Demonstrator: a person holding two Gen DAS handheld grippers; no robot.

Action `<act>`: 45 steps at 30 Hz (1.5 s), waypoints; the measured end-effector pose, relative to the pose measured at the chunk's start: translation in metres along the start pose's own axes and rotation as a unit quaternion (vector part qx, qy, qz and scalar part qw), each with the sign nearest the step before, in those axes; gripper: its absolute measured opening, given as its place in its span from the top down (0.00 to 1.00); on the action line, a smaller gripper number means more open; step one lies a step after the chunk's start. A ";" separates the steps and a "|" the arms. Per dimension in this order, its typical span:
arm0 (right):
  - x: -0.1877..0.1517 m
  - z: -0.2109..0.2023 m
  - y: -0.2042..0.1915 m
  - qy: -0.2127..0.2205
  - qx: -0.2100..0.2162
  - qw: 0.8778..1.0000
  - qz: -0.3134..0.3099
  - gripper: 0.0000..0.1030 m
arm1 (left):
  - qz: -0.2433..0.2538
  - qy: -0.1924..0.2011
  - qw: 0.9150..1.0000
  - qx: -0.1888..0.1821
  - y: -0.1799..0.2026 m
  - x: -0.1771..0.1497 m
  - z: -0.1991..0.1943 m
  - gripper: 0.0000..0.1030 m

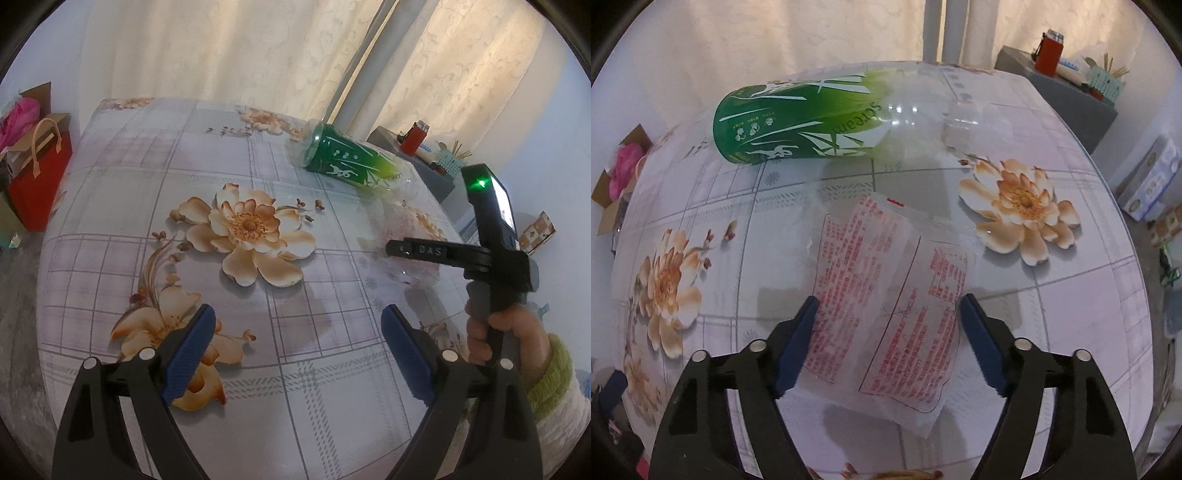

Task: Collect trash
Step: 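Close the right tool on the clear plastic cake bag and lift it, then grasp the green-labelled bottle with the left tool while the right tool holds the bag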

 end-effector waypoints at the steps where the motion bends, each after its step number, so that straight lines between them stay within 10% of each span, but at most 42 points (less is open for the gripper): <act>1: -0.003 -0.001 0.001 0.001 0.001 1.000 -0.001 0.32 | 0.002 0.000 1.000 0.001 0.002 0.000 0.000 0.14; 12: -0.036 -0.017 0.031 0.013 0.010 1.000 -0.007 0.48 | 0.025 0.021 0.999 0.013 0.016 0.008 -0.003 0.14; 20: -0.061 -0.026 0.070 0.027 0.047 0.999 0.004 0.59 | 0.133 0.076 0.988 0.029 0.053 0.036 0.001 0.14; 29: -0.070 -0.034 0.079 0.035 0.088 0.995 -0.005 0.59 | 0.399 0.088 0.912 -0.032 0.121 0.075 0.044 0.07; 34: -0.071 -0.034 0.077 0.049 0.093 0.994 -0.028 0.59 | 0.437 0.035 0.898 -0.040 0.134 0.111 0.093 0.06; 37: -0.073 -0.034 0.078 0.054 0.100 0.993 -0.036 0.59 | 0.494 -0.007 0.869 -0.031 0.143 0.128 0.128 0.06; 42: -0.075 -0.036 0.080 0.064 0.109 0.991 -0.048 0.59 | 0.519 -0.047 0.852 -0.045 0.158 0.155 0.161 0.05; 45: -0.076 -0.037 0.082 0.068 0.118 0.990 -0.046 0.59 | 0.556 -0.093 0.826 -0.021 0.160 0.154 0.184 0.05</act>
Point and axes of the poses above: each gripper's, at about its wrist camera, not at the fingertips, and z roughly the way its jaws point, y to its right, x to its top, the point moved 6 cm from there along z, roughly the way its jaws point, and after that the axes turned 6 degrees about -z, right-handed, at the moved point
